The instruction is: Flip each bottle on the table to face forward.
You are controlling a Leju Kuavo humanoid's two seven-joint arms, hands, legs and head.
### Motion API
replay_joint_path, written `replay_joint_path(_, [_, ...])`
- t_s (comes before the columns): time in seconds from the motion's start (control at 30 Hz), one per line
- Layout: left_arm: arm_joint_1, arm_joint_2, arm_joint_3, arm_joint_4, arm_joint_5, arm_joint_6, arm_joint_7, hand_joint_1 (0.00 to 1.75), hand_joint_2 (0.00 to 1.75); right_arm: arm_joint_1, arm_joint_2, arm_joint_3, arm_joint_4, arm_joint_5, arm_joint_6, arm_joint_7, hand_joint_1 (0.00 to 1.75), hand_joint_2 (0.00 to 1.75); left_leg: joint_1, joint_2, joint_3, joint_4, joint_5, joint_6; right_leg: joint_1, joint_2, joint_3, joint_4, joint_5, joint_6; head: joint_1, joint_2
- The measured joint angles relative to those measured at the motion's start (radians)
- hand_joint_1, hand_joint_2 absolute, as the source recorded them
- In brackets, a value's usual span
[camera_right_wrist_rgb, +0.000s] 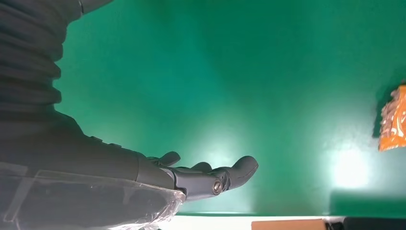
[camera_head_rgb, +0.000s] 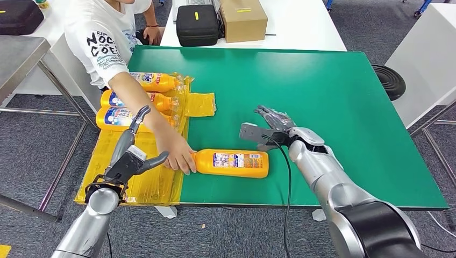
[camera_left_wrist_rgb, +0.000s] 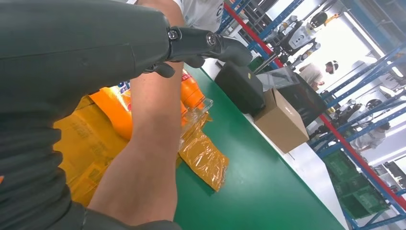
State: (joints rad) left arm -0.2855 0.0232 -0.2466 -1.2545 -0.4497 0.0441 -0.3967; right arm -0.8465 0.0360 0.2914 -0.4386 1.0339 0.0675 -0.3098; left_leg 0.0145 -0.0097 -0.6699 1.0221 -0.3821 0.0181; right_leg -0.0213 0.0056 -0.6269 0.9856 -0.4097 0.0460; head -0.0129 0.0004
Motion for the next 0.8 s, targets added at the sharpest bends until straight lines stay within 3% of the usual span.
replay_joint_path(0.5, [0.009,0.0,0.001,0.02,0.009,-0.01,-0.005,0.0,1.75,-0.004,0.039,0.025,0.032,-0.018,0.002,-0.057,0.0,1.75,0.0,0.0,0.0,0.0,0.0,0.0,0.0,0.0,0.0,0.0,0.0,0.0,0.0,0.0])
replay_joint_path(0.8, [0.041,0.0,0.019,0.02,0.002,0.001,-0.012,0.0,1.75,0.011,0.083,0.023,-0.028,-0.143,-0.022,-0.214,0.0,1.75,0.0,0.0,0.0,0.0,0.0,0.0,0.0,0.0,0.0,0.0,0.0,0.0,0.0,0.0])
